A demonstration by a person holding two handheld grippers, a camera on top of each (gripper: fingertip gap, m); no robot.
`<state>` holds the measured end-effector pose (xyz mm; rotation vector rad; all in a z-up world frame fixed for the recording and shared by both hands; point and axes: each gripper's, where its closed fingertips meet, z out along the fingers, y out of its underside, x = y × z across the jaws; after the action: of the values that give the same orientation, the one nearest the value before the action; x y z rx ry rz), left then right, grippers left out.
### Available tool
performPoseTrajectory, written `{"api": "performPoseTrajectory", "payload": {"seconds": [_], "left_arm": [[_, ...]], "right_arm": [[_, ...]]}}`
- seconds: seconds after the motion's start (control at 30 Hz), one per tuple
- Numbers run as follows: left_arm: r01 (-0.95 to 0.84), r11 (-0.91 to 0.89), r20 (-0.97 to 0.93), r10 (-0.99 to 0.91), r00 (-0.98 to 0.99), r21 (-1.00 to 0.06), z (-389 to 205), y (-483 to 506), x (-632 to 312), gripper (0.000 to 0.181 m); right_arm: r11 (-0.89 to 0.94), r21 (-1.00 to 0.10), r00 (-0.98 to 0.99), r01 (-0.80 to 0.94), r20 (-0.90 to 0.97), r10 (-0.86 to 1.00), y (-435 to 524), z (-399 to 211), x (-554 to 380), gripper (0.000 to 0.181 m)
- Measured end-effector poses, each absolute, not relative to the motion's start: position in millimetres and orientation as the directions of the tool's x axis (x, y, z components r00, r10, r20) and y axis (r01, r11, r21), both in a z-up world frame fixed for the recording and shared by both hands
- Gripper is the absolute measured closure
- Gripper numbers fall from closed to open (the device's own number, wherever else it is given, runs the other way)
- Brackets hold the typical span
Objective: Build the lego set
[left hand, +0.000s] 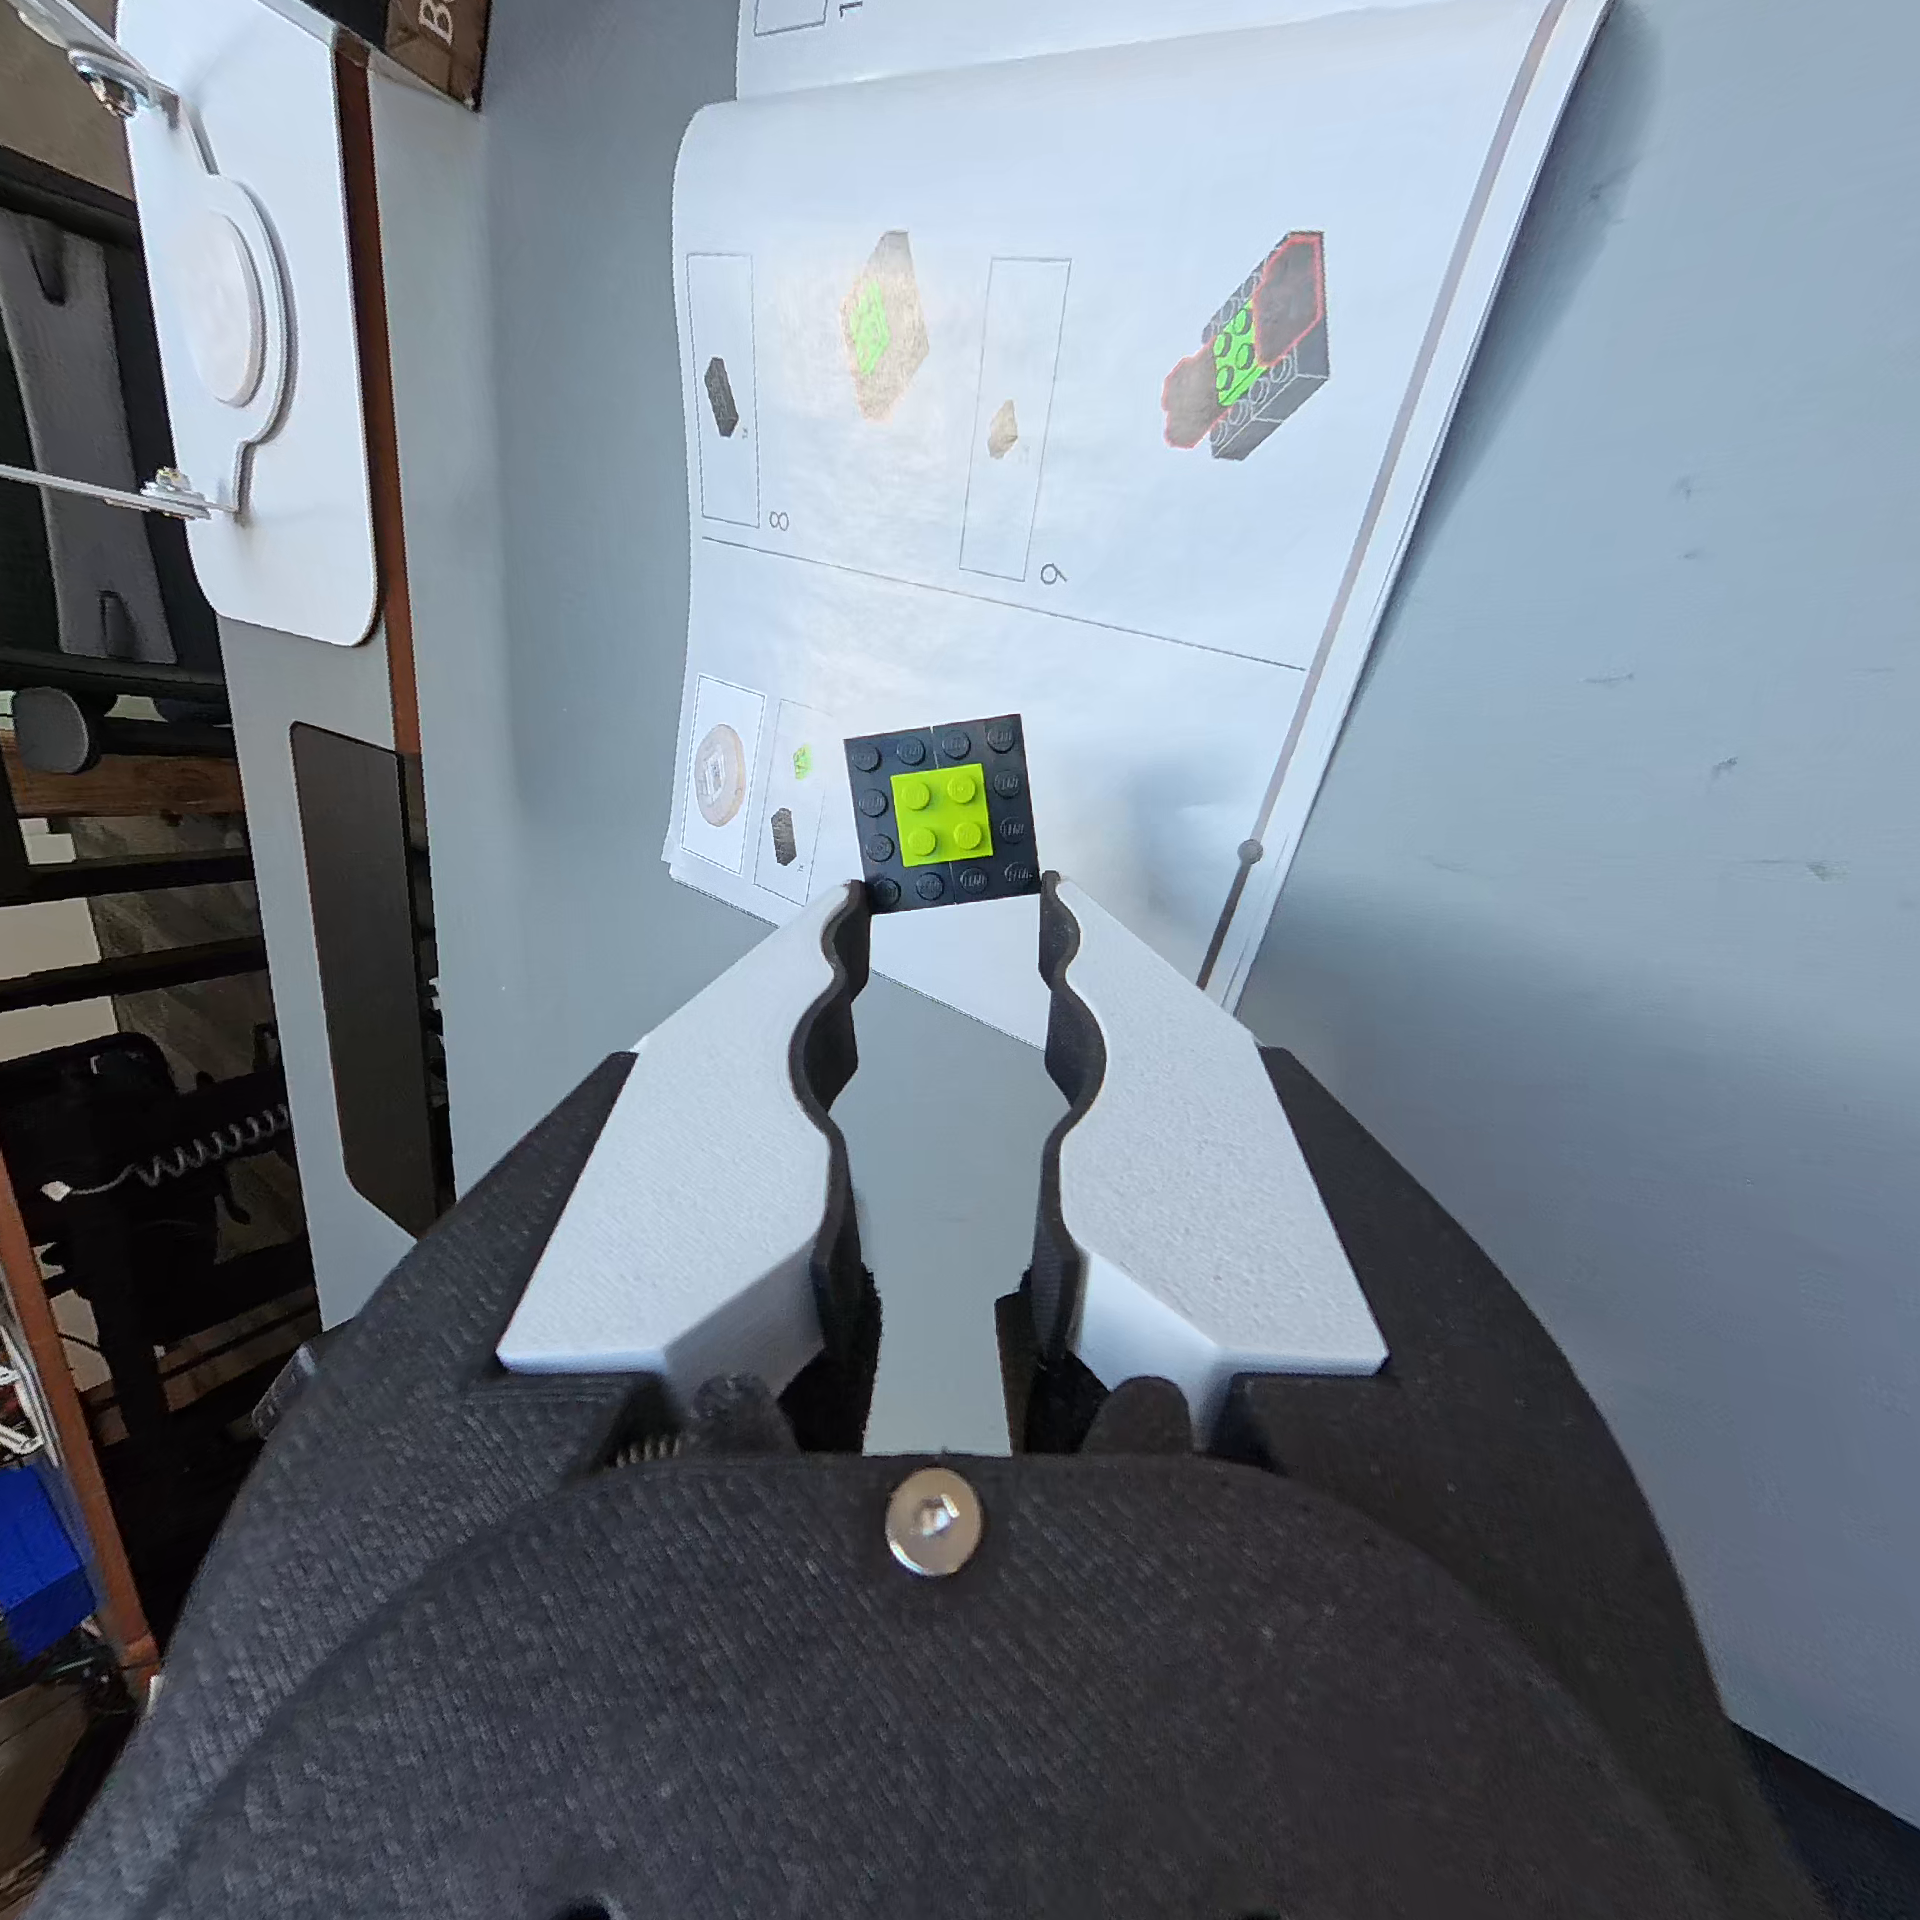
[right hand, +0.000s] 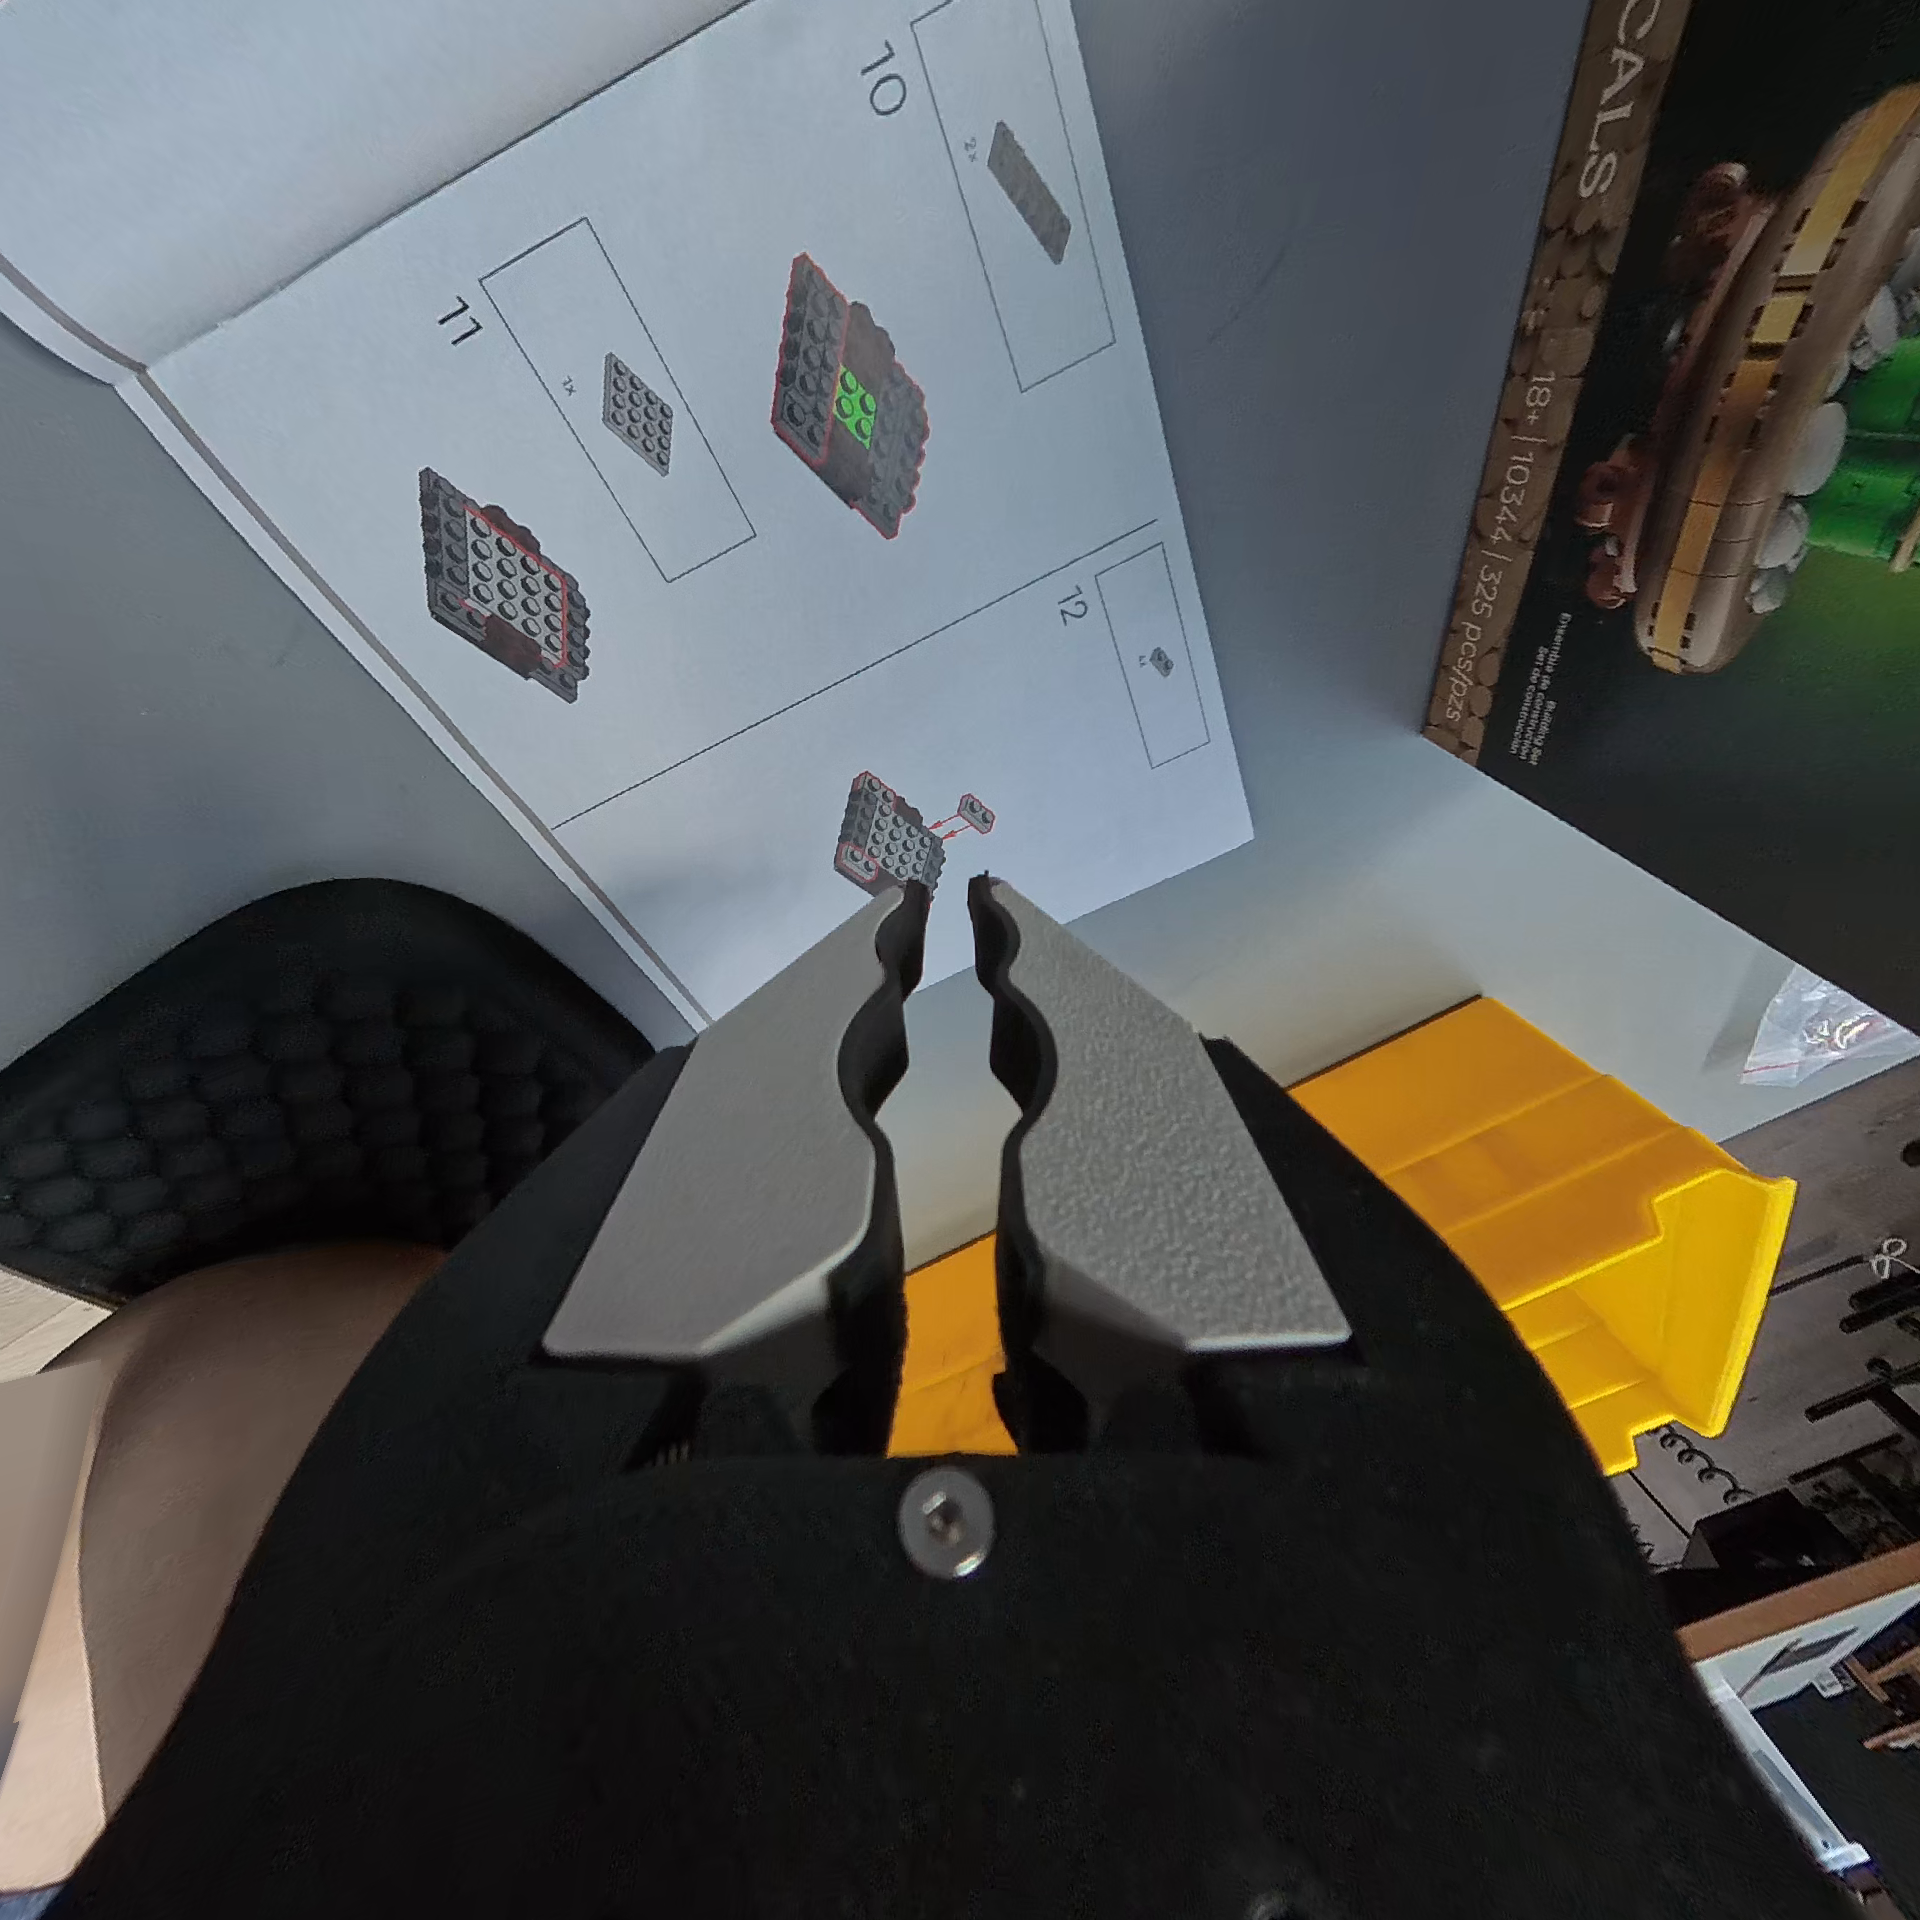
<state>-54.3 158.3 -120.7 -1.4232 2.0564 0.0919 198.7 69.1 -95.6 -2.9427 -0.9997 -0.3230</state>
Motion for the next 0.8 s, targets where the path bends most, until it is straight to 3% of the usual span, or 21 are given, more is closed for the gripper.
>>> {"api": "performPoseTrajectory", "payload": {"seconds": [0.1,0.17,0.23,0.33,0.43,0.47,0.53,0.67,0.8], "left_arm": [[-0.862,0.417,-0.530,-0.819,-0.218,-0.289,-120.8,154.7,-54.4,0.150],[-0.859,0.413,-0.532,-0.821,-0.208,-0.302,-119.0,152.5,-54.2,0.150],[-0.856,0.404,-0.533,-0.825,-0.188,-0.323,-115.5,149.5,-54.6,0.150],[-0.849,0.388,-0.547,-0.824,-0.146,-0.358,-106.0,147.8,-59.0,0.150],[-0.844,0.363,-0.573,-0.816,-0.083,-0.394,-91.1,151.8,-68.5,0.150],[-0.840,0.354,-0.579,-0.813,-0.060,-0.411,-85.6,152.9,-72.0,0.150],[-0.829,0.336,-0.579,-0.815,-0.018,-0.447,-75.8,153.5,-78.4,0.150],[-0.827,0.326,-0.596,-0.803,0.014,-0.458,-65.3,154.5,-88.8,0.150],[-0.835,0.343,-0.625,-0.780,0.002,-0.430,-59.3,154.1,-90.9,0.150]], "right_arm": [[-0.795,0.034,0.775,0.606,0.204,0.599,74.8,-95.9,197.6,0.174],[-0.781,-0.035,0.774,0.623,0.175,0.609,86.7,-95.9,186.1,0.177],[-0.755,-0.166,0.773,0.634,0.106,0.625,107.0,-93.8,161.3,0.175],[-0.683,-0.447,0.712,0.578,-0.133,0.690,137.5,-76.6,91.4,0.169],[-0.660,-0.658,0.491,0.362,-0.467,0.735,149.0,-34.2,13.8,0.119],[-0.675,-0.695,0.390,0.245,-0.567,0.725,153.2,-14.2,-6.9,0.115],[-0.714,-0.698,0.250,0.056,-0.682,0.687,163.9,8.7,-30.9,0.114],[-0.745,-0.664,0.313,0.062,-0.696,0.646,178.0,-24.6,-50.5,0.112],[-0.808,-0.586,0.137,0.059,-0.797,0.588,162.7,-24.6,-77.1,0.123]]}}
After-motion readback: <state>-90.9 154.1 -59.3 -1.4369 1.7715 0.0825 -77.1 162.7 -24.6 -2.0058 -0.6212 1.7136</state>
